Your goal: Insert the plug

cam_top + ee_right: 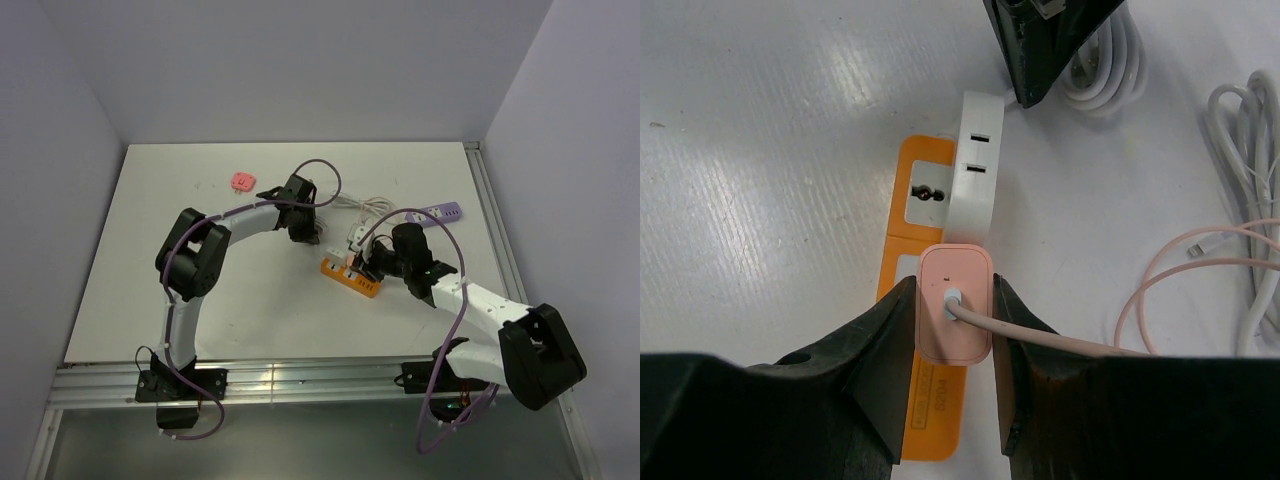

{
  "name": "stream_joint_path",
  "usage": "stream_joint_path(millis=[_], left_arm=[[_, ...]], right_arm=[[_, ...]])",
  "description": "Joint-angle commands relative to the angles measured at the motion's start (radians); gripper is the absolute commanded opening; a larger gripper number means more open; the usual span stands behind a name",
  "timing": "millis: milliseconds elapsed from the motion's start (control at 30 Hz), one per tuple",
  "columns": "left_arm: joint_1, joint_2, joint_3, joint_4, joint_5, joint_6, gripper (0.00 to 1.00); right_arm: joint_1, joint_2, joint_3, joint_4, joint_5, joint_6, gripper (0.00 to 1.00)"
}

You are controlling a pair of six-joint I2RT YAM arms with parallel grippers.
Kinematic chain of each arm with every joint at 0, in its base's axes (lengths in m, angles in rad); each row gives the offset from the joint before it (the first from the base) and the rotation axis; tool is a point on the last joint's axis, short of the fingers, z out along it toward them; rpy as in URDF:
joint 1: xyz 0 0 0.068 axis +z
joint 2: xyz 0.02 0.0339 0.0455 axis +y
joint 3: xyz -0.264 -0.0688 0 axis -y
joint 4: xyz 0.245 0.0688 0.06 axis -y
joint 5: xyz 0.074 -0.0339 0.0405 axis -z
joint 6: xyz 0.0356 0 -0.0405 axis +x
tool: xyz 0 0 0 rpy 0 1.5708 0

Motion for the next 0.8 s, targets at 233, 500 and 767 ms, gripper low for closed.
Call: stream_joint_path(millis=[233, 500, 767], left_arm=[[-0.020, -0.018, -0.050, 0.028, 0.012, -0.028, 0.00], [-0.011, -0.022, -0.038, -0.012, 0.003, 0.007, 0.00], [-0.003, -0.013, -0.011, -0.046, 0.032, 0.043, 0.00]], right_arm=[[0.004, -0.034, 0.037, 0.006, 0.035, 0.070, 0.00], [0.005, -0.177, 0.071, -0.086, 0.095, 0.287, 0.00], [0.004, -0.225, 0.007, 0.077, 0.047, 0.629, 0.00]])
